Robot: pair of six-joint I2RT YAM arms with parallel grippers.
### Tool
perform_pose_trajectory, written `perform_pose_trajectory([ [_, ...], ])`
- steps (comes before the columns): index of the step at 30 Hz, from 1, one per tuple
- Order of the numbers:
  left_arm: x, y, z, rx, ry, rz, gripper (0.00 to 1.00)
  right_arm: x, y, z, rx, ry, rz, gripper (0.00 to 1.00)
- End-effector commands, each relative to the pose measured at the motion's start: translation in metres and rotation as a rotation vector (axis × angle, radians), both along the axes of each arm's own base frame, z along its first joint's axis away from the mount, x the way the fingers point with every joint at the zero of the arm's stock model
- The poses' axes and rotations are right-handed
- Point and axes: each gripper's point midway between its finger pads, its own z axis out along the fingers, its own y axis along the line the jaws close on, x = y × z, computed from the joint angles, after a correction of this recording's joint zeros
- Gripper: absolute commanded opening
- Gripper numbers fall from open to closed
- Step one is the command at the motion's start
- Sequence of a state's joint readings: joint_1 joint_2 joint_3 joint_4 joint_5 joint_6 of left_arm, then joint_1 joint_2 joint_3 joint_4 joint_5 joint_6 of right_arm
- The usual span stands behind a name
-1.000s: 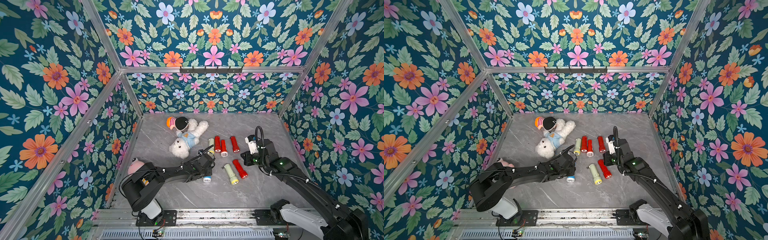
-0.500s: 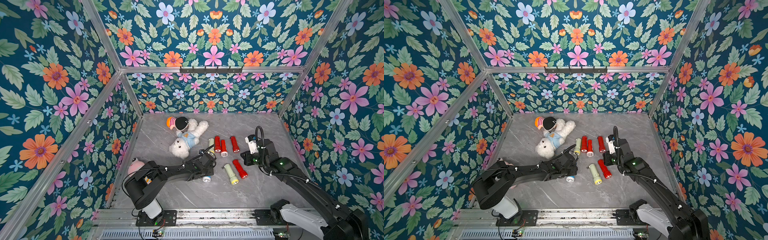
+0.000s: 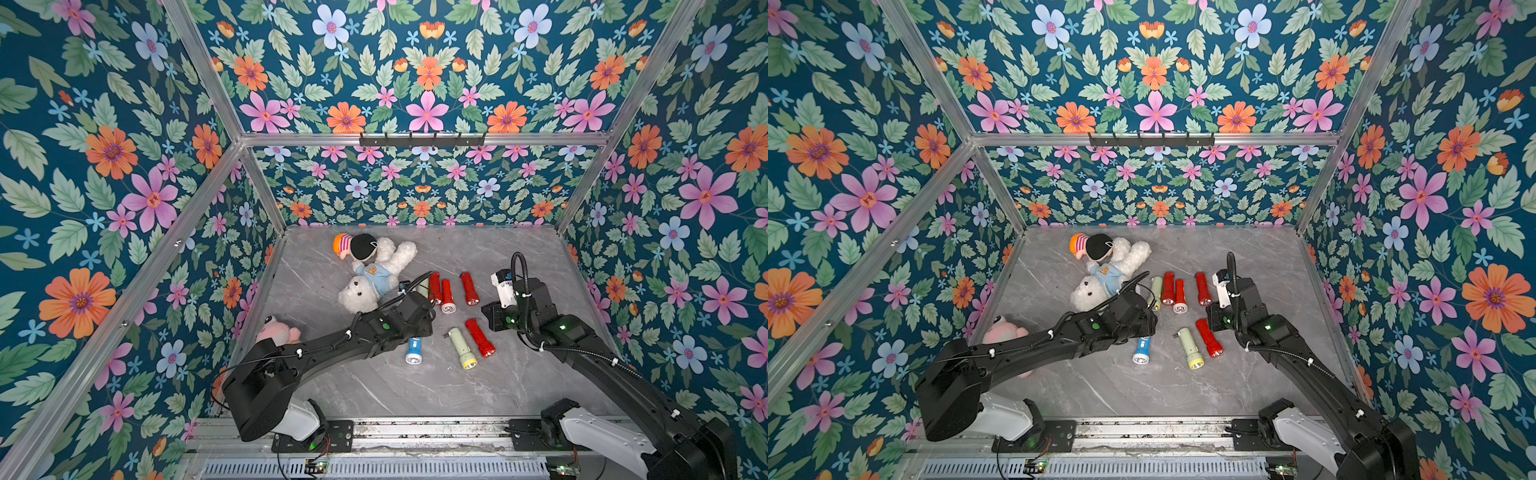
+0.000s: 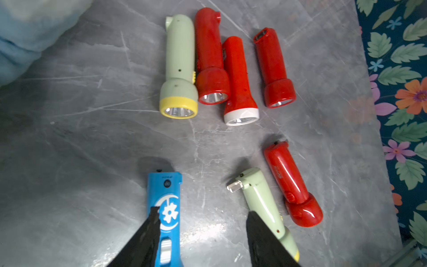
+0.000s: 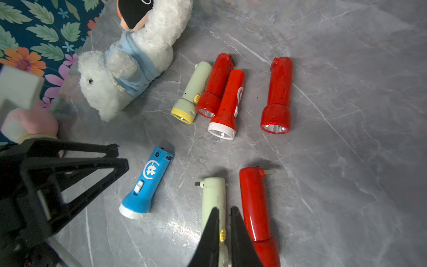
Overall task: Close the plug at the bottom of the flashlight
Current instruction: Place the flashlight at the center of the board.
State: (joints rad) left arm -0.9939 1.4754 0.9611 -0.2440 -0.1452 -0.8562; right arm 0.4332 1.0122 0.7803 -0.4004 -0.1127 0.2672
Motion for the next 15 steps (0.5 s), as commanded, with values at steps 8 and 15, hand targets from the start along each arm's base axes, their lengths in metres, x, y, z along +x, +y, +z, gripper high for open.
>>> perform_pose_trajectory([
  [8, -0.032, -0.075, -0.035, -0.012, 0.090, -0.115, 0.62, 0.008, -0.054, -0.006, -0.008, 0.017, -0.246, 0.30],
  [15, -0.033, -0.093, -0.059, 0.007, 0.139, -0.121, 0.62, 0.006, -0.060, -0.007, 0.015, 0.011, -0.270, 0.31],
])
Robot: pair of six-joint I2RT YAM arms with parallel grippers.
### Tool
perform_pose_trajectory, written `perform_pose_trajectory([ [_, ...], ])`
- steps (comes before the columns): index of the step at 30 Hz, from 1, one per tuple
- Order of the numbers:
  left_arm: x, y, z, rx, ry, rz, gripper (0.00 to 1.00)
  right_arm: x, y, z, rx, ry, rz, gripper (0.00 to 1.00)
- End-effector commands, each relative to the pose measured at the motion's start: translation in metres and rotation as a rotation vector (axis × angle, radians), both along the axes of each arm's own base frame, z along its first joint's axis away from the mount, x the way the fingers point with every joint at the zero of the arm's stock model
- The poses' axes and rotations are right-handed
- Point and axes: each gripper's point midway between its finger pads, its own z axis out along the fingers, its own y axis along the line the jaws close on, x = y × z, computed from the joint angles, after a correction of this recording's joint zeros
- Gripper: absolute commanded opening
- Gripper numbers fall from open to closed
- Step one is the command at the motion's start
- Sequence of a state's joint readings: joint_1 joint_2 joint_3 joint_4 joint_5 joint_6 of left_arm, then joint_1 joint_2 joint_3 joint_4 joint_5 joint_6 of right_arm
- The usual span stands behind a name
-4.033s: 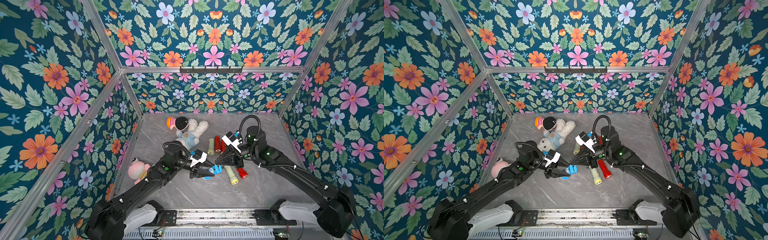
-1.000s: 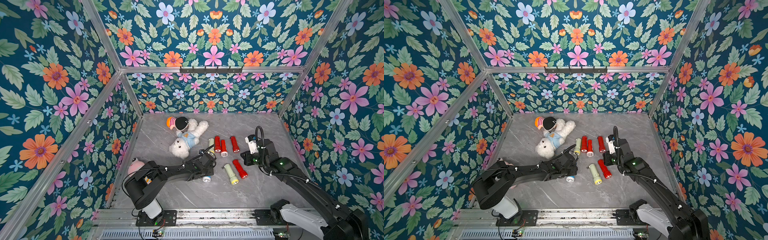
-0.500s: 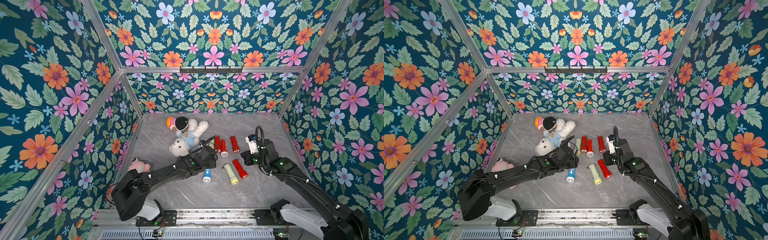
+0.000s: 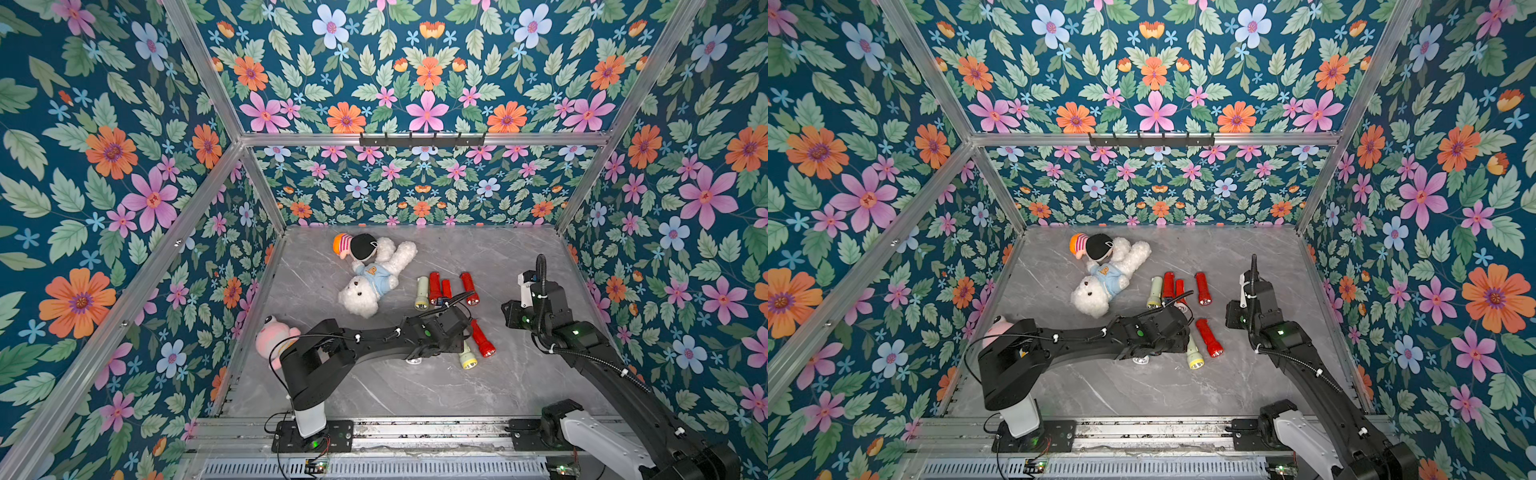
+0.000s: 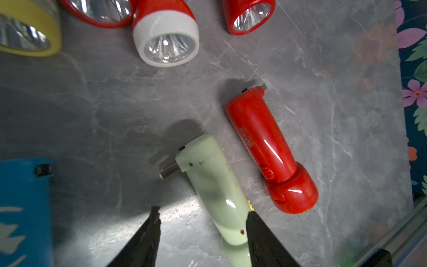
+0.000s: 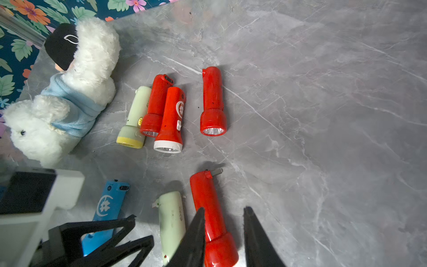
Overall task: Close the plug at the bottom of the flashlight
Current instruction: Place the flashlight at the center of the board, then pick up the flashlight from the center of the board.
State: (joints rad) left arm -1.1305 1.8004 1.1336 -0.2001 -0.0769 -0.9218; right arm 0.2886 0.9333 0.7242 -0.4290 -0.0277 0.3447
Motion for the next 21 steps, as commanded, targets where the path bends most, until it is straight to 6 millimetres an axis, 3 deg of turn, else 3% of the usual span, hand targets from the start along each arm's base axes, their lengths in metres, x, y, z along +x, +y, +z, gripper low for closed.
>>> perform_pose_trajectory([
  [1, 0.000, -0.012, -0.003, -0.025, 0.017, 0.009, 0.62, -0.001, 0.000, 0.001, 0.021, -0.005, -0.011, 0.31],
  [18, -0.005, -0.012, -0.049, 0.117, 0.090, 0.001, 0.62, -0.005, 0.001, 0.013, 0.067, -0.095, -0.006, 0.34],
  [21, -0.007, -0.010, -0.053, 0.129, 0.098, -0.003, 0.56, -0.005, 0.002, 0.013, 0.071, -0.101, -0.005, 0.35],
])
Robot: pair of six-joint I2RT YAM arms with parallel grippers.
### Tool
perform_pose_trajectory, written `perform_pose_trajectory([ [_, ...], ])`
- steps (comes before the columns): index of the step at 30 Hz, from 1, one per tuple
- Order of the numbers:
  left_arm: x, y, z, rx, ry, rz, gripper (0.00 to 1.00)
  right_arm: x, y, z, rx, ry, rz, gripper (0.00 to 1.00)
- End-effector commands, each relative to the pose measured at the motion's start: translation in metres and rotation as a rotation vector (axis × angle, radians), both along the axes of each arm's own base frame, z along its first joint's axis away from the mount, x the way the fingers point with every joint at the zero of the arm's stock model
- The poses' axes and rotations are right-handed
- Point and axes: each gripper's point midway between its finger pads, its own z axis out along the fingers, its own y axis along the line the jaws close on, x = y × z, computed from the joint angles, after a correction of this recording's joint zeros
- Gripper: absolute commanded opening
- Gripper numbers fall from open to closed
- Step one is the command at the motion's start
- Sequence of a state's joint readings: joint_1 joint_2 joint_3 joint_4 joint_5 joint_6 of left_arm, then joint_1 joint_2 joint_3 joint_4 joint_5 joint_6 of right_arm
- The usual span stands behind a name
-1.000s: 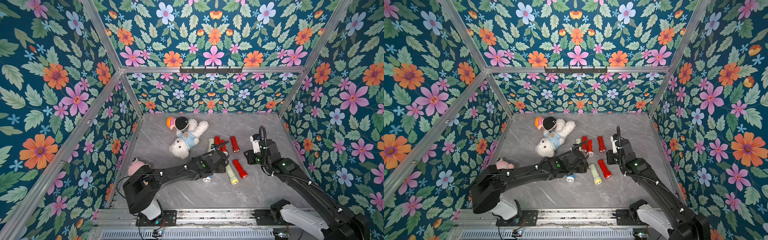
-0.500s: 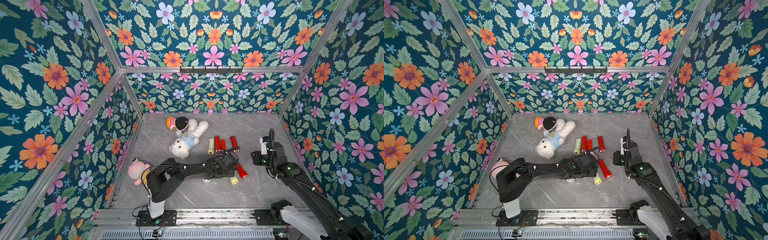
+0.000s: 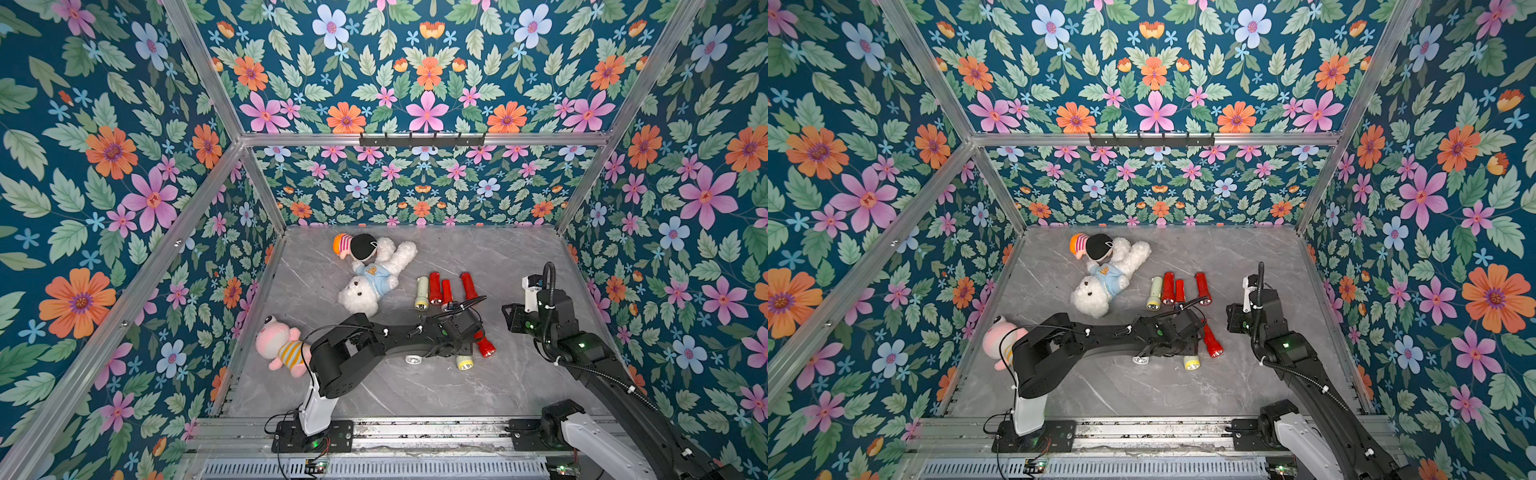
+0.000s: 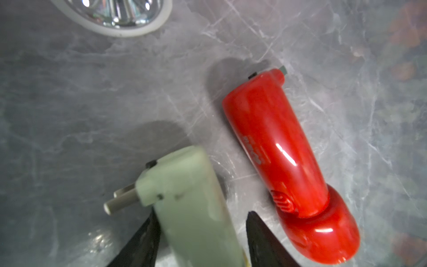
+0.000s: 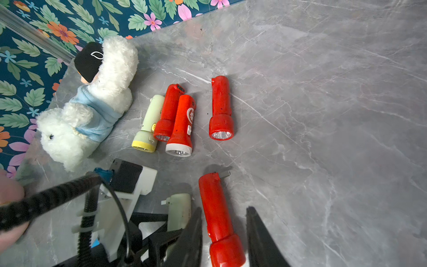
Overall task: Close the plug at the bottom of the flashlight
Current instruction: Pick up the flashlight from the center of the board.
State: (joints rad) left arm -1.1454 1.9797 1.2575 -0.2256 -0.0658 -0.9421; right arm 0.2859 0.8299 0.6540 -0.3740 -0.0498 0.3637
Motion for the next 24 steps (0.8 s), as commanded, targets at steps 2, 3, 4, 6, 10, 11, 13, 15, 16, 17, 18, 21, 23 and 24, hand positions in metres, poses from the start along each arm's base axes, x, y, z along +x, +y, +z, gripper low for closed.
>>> perform_pose_trajectory([
  [2, -0.010, 0.015, -0.017, 0.065, 0.053, -0.002, 0.49, 0.003, 0.002, 0.006, 0.023, -0.026, -0.007, 0.35],
  [3, -0.010, 0.015, -0.016, 0.063, 0.053, -0.005, 0.43, 0.003, 0.002, 0.005, 0.024, -0.026, -0.005, 0.36],
  [4, -0.010, 0.016, -0.016, 0.064, 0.054, -0.004, 0.37, 0.003, 0.002, 0.005, 0.023, -0.027, -0.006, 0.36],
  [6, -0.011, 0.019, -0.014, 0.061, 0.047, -0.001, 0.21, 0.003, 0.002, 0.004, 0.024, -0.024, -0.006, 0.37],
  [10, -0.012, 0.025, -0.010, 0.061, 0.032, -0.006, 0.00, 0.004, 0.002, 0.002, 0.022, -0.020, -0.007, 0.37],
  [11, -0.011, 0.026, -0.008, 0.059, 0.023, -0.012, 0.00, 0.004, 0.002, 0.002, 0.022, -0.018, -0.008, 0.37],
  [13, -0.010, 0.024, 0.002, 0.033, -0.009, -0.040, 0.00, 0.005, 0.002, 0.001, 0.018, -0.014, -0.007, 0.37],
  [15, -0.006, 0.024, 0.018, 0.010, -0.071, -0.070, 0.00, 0.005, 0.003, 0.000, 0.021, -0.010, -0.004, 0.37],
  [16, -0.003, 0.026, 0.026, 0.003, -0.107, -0.079, 0.00, 0.005, 0.003, -0.001, 0.021, -0.007, -0.001, 0.37],
  [17, 0.001, 0.028, 0.037, -0.003, -0.155, -0.087, 0.00, 0.005, 0.004, -0.002, 0.021, -0.004, 0.001, 0.37],
  [18, 0.004, 0.029, 0.049, -0.016, -0.201, -0.104, 0.00, 0.005, 0.004, -0.002, 0.022, -0.003, 0.001, 0.37],
  [21, 0.011, 0.031, 0.083, -0.073, -0.333, -0.136, 0.00, 0.006, 0.005, -0.001, 0.024, -0.005, 0.007, 0.37],
  [23, 0.014, 0.032, 0.104, -0.113, -0.422, -0.170, 0.00, 0.006, 0.006, -0.001, 0.026, -0.007, 0.011, 0.38],
  [24, 0.014, 0.030, 0.114, -0.138, -0.467, -0.196, 0.00, 0.006, 0.007, -0.001, 0.029, -0.007, 0.015, 0.38],
])
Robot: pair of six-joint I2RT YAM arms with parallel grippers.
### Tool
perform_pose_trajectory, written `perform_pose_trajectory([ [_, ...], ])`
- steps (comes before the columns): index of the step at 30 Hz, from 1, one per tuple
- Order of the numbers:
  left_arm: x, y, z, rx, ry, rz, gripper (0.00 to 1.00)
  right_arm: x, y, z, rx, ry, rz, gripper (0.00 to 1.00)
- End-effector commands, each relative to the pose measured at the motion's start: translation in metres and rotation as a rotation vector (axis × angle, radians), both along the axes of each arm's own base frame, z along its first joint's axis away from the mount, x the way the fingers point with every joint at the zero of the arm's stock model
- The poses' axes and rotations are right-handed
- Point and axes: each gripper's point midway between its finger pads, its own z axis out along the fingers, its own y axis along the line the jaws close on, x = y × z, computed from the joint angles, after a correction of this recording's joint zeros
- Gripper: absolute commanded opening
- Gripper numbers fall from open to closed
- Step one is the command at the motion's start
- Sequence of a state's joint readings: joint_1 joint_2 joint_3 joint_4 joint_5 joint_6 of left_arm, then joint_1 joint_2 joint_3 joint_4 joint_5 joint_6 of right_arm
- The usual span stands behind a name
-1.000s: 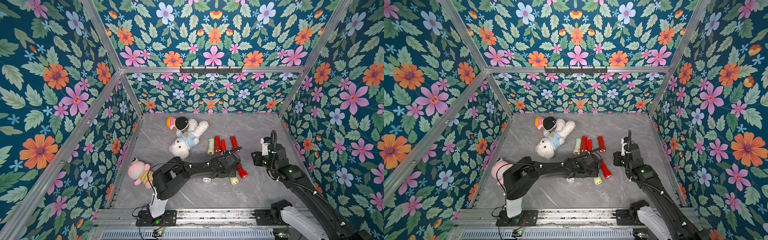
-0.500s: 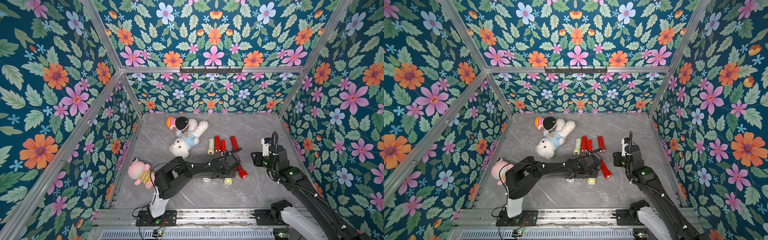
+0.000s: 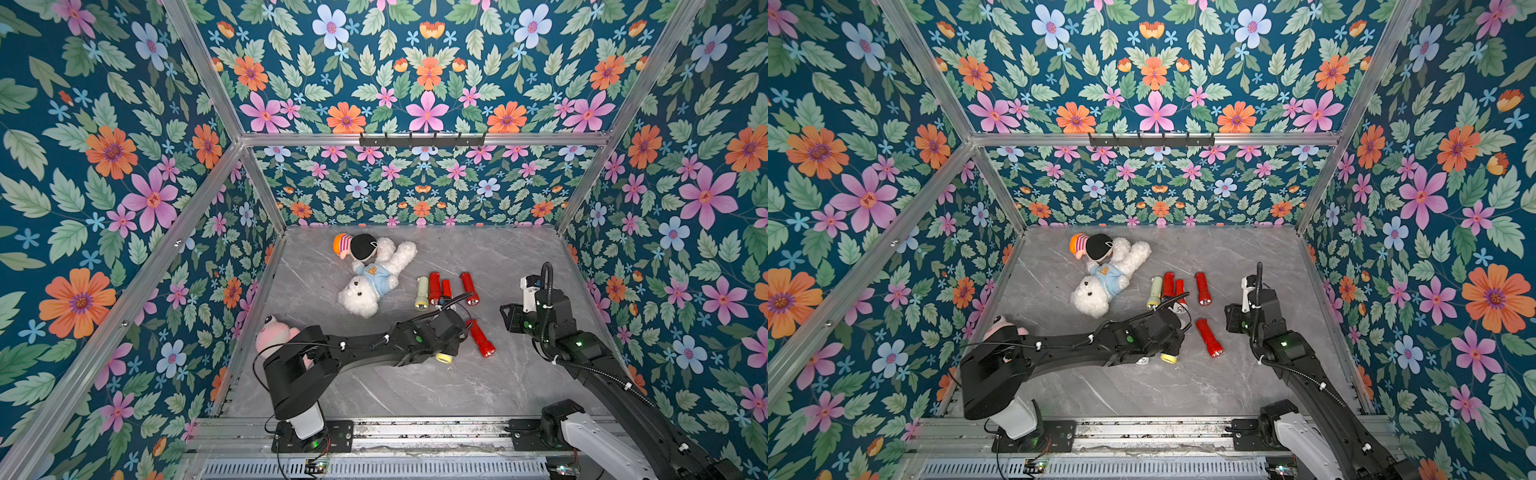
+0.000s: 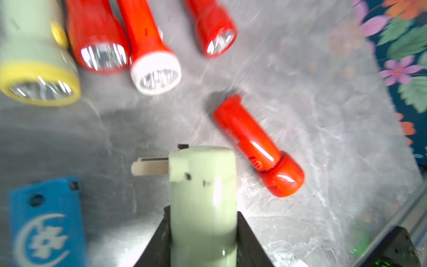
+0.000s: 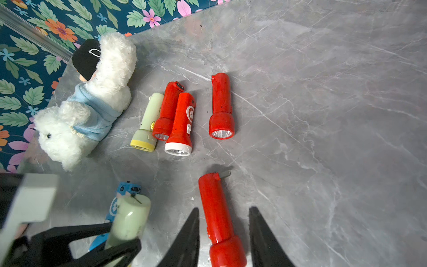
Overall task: Close the plug at the bottom of the flashlight
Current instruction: Pick up the flashlight from the center of the board.
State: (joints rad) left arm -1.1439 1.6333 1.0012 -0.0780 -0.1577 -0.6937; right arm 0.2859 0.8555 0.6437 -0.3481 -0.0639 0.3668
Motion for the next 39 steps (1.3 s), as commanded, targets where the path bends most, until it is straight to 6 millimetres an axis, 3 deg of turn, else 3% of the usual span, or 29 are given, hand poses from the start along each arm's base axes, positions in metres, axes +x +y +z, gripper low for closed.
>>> perform_pose_trajectory([
  [1, 0.013, -0.008, 0.043, -0.074, -0.219, -0.078, 0.00, 0.003, 0.003, 0.005, 0.022, -0.019, 0.006, 0.38],
  [4, 0.014, -0.007, 0.069, -0.129, -0.355, -0.126, 0.00, 0.004, 0.006, 0.003, 0.027, -0.012, 0.013, 0.38],
  [8, 0.016, 0.013, 0.105, -0.263, -0.532, -0.075, 0.00, 0.005, 0.010, 0.002, 0.037, -0.003, 0.031, 0.39],
  [16, -0.016, 0.046, 0.161, -0.475, -0.919, -0.171, 0.00, 0.010, 0.027, 0.013, 0.094, -0.024, 0.106, 0.42],
  [21, -0.053, 0.042, 0.169, -0.515, -1.076, -0.394, 0.00, 0.010, 0.053, 0.018, 0.177, 0.009, 0.231, 0.43],
  [24, -0.076, 0.044, 0.170, -0.547, -1.150, -0.508, 0.00, 0.005, 0.079, 0.034, 0.291, -0.022, 0.366, 0.43],
  [30, -0.097, 0.060, 0.171, -0.576, -1.202, -0.586, 0.00, -0.009, 0.105, 0.067, 0.410, -0.085, 0.518, 0.47],
  [35, -0.096, 0.068, 0.165, -0.531, -1.191, -0.594, 0.00, -0.039, 0.140, 0.094, 0.369, -0.141, 0.682, 0.57],
  [39, -0.069, 0.078, 0.160, -0.393, -1.192, -0.459, 0.00, -0.041, 0.145, 0.106, 0.362, -0.135, 0.659, 0.57],
])
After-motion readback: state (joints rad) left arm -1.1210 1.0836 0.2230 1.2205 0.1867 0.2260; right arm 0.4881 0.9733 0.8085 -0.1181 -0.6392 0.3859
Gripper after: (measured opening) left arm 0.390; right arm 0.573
